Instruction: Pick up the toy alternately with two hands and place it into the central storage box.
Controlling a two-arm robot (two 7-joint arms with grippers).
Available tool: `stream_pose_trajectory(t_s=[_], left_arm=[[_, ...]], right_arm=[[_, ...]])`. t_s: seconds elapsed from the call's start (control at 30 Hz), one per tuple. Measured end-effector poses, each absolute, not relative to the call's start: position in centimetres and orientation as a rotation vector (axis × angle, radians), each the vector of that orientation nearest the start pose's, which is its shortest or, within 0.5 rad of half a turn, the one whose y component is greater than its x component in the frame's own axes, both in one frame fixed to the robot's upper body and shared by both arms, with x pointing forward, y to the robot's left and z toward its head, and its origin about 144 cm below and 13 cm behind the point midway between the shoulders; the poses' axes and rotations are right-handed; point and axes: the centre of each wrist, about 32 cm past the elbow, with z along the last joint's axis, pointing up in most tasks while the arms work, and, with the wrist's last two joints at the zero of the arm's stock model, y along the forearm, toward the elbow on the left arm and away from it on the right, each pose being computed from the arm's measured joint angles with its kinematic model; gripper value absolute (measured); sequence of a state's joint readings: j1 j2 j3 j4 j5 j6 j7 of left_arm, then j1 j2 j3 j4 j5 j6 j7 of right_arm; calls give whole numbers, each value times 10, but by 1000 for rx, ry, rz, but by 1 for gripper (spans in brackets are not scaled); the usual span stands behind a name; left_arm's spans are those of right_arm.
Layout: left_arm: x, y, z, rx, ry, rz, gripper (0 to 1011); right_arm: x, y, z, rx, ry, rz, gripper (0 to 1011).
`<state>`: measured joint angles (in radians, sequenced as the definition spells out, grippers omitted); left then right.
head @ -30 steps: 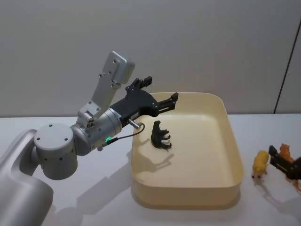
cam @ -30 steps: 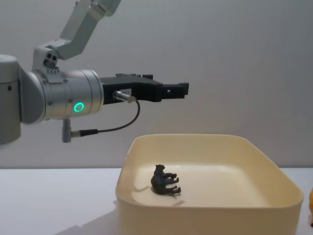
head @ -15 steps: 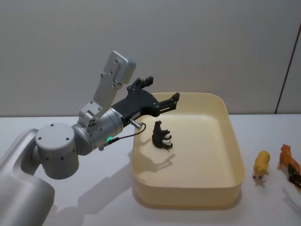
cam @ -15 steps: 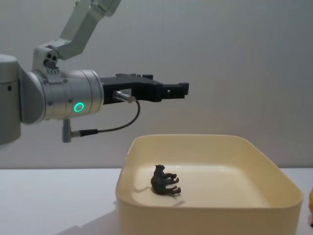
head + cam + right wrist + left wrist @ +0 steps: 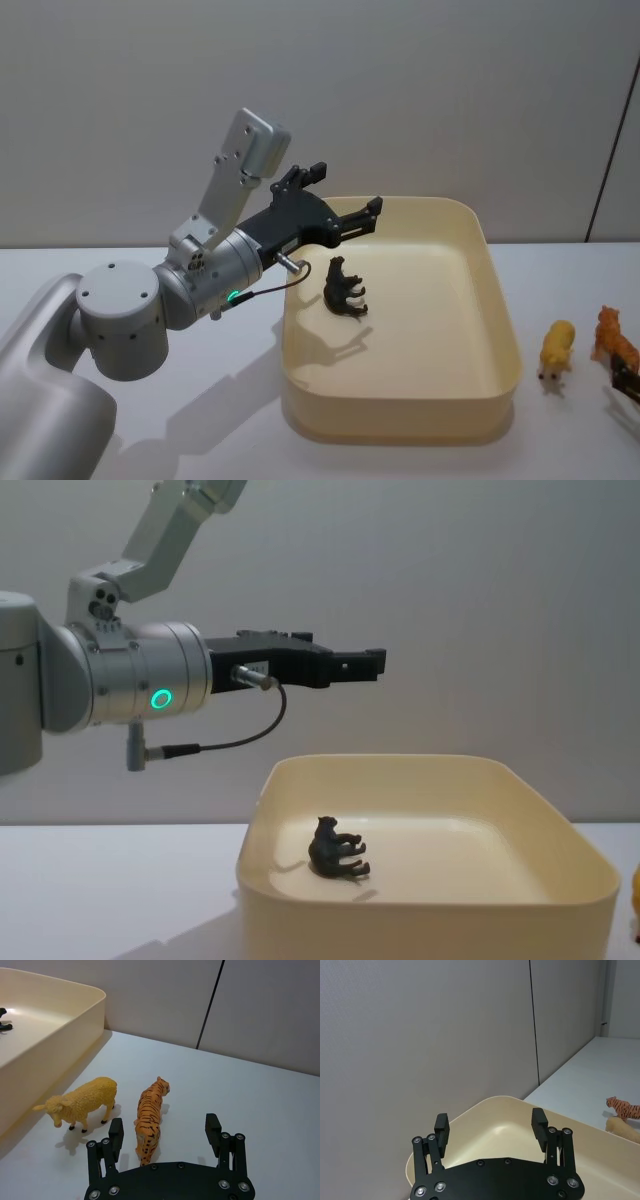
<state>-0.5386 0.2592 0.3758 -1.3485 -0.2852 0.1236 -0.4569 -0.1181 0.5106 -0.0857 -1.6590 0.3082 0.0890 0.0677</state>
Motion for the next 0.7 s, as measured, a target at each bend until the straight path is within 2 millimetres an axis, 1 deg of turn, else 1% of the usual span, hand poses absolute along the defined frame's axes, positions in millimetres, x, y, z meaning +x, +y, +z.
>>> stream_pose_trajectory(t_s=[0.17,0.27,0.37,0.43,0.5,0.53,0.6,0.67,0.7], left_arm=[[584,209,1260,44,-148,833,1002],[584,209,1260,44,-148,833,1002],[584,209,1260,44,-148,833,1002],[584,209,1260,44,-148,833,1002],[584,209,1260,44,-148,833,1002],[584,209,1260,44,-148,833,1002],[584,209,1260,44,-148,833,1002],[584,209,1260,44,-148,833,1002],[584,209,1260,44,-148,833,1002]], right_arm=[[434,-335,1150,-278,-15,-1371,1001],[438,-335,1149,-280,-14,-1368,976],[440,-334,1148,-281,-13,-1365,908],[442,-334,1147,-282,-12,-1364,843],[443,-334,1147,-282,-11,-1363,807],[443,-334,1146,-283,-11,-1362,754],[444,-334,1146,-283,-11,-1361,716],[445,-334,1146,-283,-10,-1360,656],[446,-334,1146,-284,-10,-1360,597]])
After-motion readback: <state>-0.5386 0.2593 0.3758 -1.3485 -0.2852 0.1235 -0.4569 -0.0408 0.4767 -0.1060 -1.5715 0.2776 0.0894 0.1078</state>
